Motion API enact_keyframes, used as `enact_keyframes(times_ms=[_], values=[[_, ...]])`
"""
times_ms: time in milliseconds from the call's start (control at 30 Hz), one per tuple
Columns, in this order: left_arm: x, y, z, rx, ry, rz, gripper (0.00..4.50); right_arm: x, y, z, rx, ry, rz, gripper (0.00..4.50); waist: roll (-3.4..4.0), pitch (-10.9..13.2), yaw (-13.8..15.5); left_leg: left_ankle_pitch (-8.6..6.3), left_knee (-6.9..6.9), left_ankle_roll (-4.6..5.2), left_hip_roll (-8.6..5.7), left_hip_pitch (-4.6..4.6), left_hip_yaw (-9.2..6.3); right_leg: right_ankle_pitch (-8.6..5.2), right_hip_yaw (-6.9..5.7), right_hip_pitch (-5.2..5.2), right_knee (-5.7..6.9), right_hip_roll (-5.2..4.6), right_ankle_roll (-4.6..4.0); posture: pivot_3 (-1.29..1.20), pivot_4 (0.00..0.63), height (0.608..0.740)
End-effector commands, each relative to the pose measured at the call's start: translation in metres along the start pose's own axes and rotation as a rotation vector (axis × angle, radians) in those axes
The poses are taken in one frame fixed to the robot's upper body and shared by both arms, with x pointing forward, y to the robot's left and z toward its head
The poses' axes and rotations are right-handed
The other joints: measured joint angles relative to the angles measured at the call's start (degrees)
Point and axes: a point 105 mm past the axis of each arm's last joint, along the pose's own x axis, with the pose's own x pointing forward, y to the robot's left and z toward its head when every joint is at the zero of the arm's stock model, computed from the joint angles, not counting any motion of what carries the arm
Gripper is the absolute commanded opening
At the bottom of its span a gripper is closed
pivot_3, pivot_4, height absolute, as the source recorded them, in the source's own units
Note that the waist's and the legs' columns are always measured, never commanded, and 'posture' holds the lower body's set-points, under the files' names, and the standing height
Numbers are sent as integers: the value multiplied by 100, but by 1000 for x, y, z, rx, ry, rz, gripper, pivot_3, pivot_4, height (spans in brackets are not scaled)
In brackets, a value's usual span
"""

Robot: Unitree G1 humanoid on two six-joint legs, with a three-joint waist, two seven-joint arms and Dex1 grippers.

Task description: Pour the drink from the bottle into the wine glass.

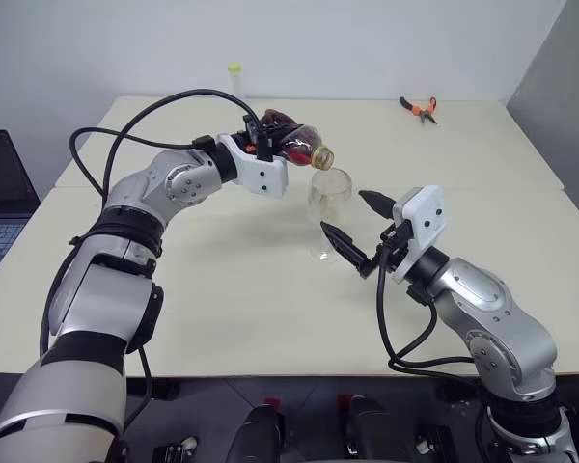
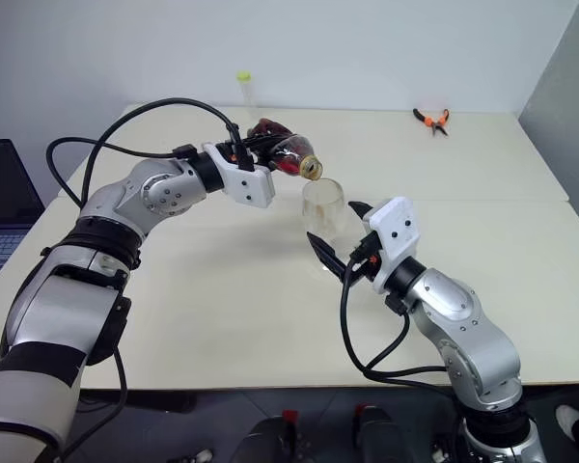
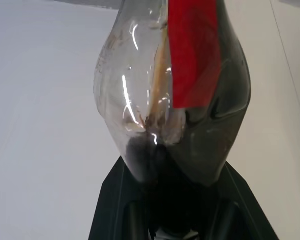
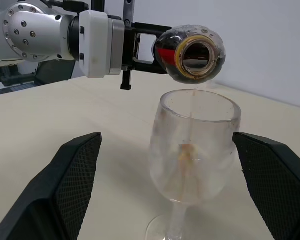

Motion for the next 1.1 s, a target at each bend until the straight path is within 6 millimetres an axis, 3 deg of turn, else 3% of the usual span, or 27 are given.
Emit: enact_keyframes(times_ms=[33, 1100], values=[[0, 28, 1, 44, -10, 74, 739, -2, 5, 13, -25, -56, 13, 4500, 0, 0, -2, 0, 0, 0, 0, 0, 0, 1, 0, 0, 0, 0, -1, 0, 150, 740], [3, 32, 4, 102, -28, 67, 738, -2, 11, 10, -12, -55, 24, 4500, 0, 0, -2, 0, 3, 0, -2, 0, 1, 3, 0, -1, 4, 0, -6, 0, 150, 740]])
